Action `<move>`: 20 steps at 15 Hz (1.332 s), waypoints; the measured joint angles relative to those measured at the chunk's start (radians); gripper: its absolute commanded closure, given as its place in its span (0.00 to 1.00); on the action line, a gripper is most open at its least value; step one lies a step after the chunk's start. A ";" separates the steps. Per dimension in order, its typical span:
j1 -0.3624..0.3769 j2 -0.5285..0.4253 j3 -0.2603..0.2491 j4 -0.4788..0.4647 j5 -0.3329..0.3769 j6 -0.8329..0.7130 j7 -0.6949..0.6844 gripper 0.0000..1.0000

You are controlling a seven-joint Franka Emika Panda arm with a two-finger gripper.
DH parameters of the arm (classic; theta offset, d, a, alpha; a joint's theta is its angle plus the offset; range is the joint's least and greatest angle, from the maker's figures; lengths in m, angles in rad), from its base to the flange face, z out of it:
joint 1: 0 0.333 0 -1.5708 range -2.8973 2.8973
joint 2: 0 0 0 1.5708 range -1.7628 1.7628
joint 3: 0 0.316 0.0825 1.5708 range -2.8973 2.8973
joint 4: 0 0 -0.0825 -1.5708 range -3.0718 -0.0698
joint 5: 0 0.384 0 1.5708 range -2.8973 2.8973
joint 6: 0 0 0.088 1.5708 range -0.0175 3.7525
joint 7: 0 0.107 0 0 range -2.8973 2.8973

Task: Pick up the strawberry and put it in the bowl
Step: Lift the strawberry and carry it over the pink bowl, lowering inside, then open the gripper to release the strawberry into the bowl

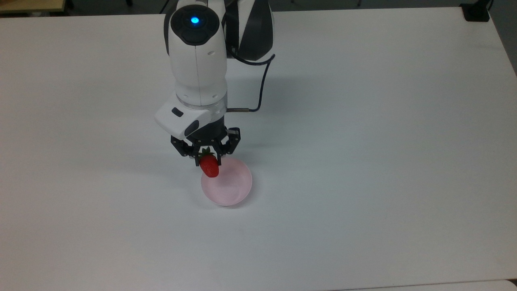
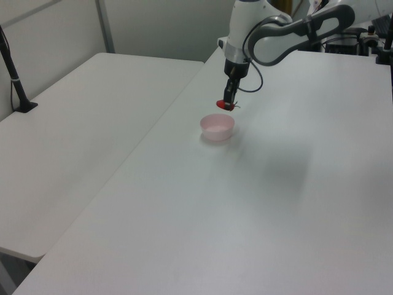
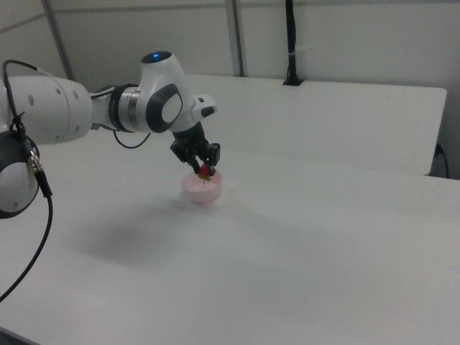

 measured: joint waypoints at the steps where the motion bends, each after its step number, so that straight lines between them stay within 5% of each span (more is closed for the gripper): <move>1: 0.004 0.010 0.000 0.000 0.000 0.029 0.022 0.67; 8: 0.024 0.063 0.000 -0.001 0.000 0.060 0.045 0.62; 11: 0.031 0.083 0.000 -0.001 0.000 0.069 0.046 0.30; 16: 0.031 0.081 0.000 0.014 0.000 0.082 0.049 0.01; 20: 0.032 0.005 0.000 0.016 0.000 -0.004 0.049 0.00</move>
